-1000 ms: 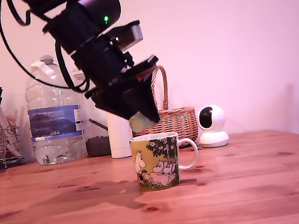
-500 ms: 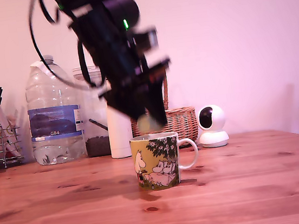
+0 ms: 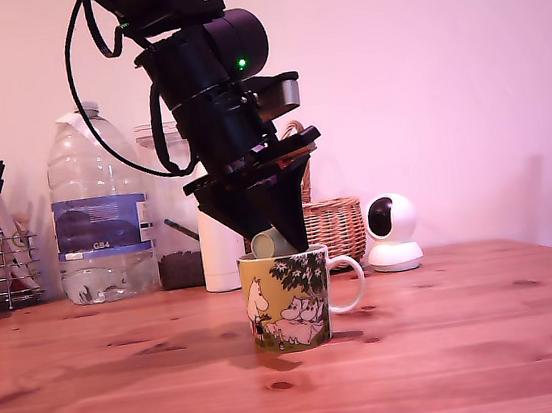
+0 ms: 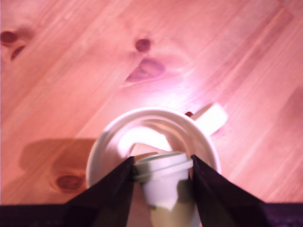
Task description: Pick up the coffee capsules from the table one by one and drop them inside the nearest coffee cup
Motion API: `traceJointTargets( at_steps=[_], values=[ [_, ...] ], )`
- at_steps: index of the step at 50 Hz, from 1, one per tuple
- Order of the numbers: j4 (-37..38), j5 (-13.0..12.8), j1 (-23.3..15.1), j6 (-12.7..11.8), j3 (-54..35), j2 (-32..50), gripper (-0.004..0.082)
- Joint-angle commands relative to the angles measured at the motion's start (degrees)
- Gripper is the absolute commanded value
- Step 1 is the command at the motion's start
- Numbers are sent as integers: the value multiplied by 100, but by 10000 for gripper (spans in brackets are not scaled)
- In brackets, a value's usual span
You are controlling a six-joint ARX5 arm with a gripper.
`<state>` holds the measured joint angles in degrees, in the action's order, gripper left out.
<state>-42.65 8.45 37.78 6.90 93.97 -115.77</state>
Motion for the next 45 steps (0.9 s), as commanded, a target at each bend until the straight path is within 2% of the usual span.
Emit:
traceJointTargets(
  at_steps=[1, 31, 35, 42, 45],
  values=[
    [46, -20, 26, 68, 33, -61, 279],
    [245, -37, 26, 109, 33, -61, 282],
    [317, -37, 26, 107, 33, -61, 350],
    [415, -52, 26, 101, 33, -61, 578],
    [424, -103, 26, 101, 33, -61, 617]
  ],
)
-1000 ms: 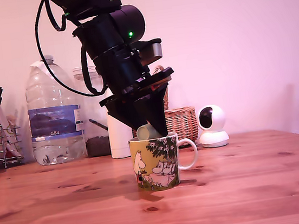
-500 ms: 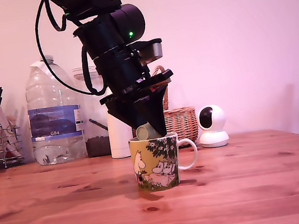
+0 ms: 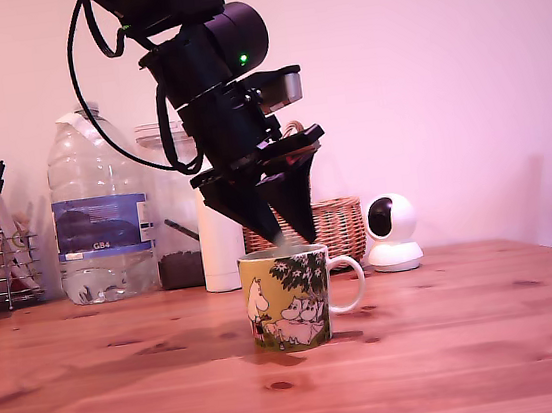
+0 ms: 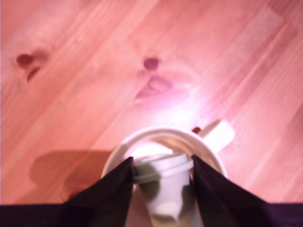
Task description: Pick up the coffee capsules from the table one by one and drop them inside the nearest coffee cup
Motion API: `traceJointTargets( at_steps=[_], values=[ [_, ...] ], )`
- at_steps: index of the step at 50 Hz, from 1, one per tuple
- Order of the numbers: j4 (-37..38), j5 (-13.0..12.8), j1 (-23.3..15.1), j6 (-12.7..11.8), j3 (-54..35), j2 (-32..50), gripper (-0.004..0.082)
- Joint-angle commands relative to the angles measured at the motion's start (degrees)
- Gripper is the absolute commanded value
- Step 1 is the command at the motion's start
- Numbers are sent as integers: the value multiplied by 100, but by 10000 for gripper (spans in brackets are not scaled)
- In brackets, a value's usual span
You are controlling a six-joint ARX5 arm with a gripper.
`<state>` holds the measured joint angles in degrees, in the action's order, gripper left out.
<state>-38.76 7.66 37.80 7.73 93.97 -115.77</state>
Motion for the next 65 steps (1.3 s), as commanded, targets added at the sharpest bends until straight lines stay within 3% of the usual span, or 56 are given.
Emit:
traceJointTargets(
  at_steps=[1, 19, 26, 31, 39, 44, 54, 65],
  values=[
    [42, -35, 24, 17, 33, -61, 620],
    [179, -61, 59, 20, 33, -46, 618],
    [212, -61, 61, 22, 33, 61, 548],
    [245, -59, 61, 24, 33, 245, 415],
    [299, -55, 61, 24, 28, 522, 90],
    [387, -57, 57, 24, -42, 693, -16],
    [1115, -57, 2, 20, -605, 1226, -21],
    [2326, -66, -184, -35, -1849, 2142, -21]
  ],
)
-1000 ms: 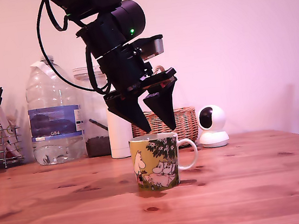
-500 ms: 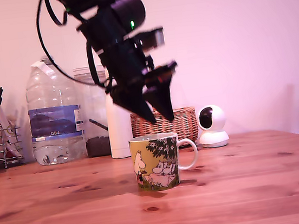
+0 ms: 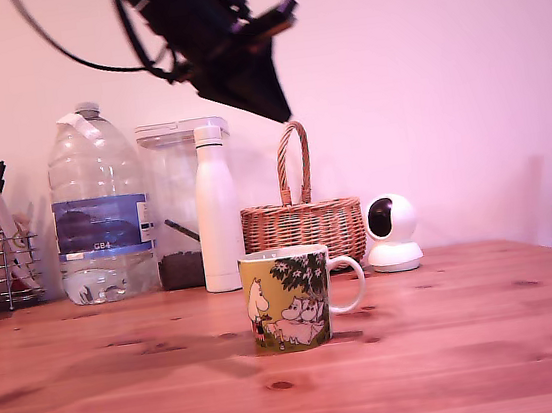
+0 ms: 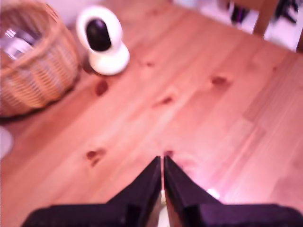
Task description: Pick up the coffee capsules from the table one by one and drop them inside the nearest coffee cup
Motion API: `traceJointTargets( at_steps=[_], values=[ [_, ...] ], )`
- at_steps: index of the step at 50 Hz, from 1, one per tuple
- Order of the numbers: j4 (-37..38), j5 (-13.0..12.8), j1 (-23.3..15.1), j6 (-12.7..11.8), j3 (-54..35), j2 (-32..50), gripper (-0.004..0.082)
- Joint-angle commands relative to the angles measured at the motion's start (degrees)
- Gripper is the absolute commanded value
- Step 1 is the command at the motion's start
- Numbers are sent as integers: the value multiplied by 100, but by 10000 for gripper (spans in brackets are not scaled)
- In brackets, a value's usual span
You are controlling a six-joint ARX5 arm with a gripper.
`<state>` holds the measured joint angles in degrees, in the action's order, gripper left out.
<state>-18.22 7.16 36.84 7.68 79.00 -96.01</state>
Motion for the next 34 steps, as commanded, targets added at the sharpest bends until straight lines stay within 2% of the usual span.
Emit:
traceJointTargets(
  at_steps=[1, 8, 16, 34],
  values=[
    [365, -15, -107, -31, -470, 256, -21],
    [774, -13, -280, -173, -1080, 796, -21],
    [1088, -11, -476, -186, -1626, 1338, -21],
    [1110, -9, -636, -409, -2048, 1888, -21]
  ],
)
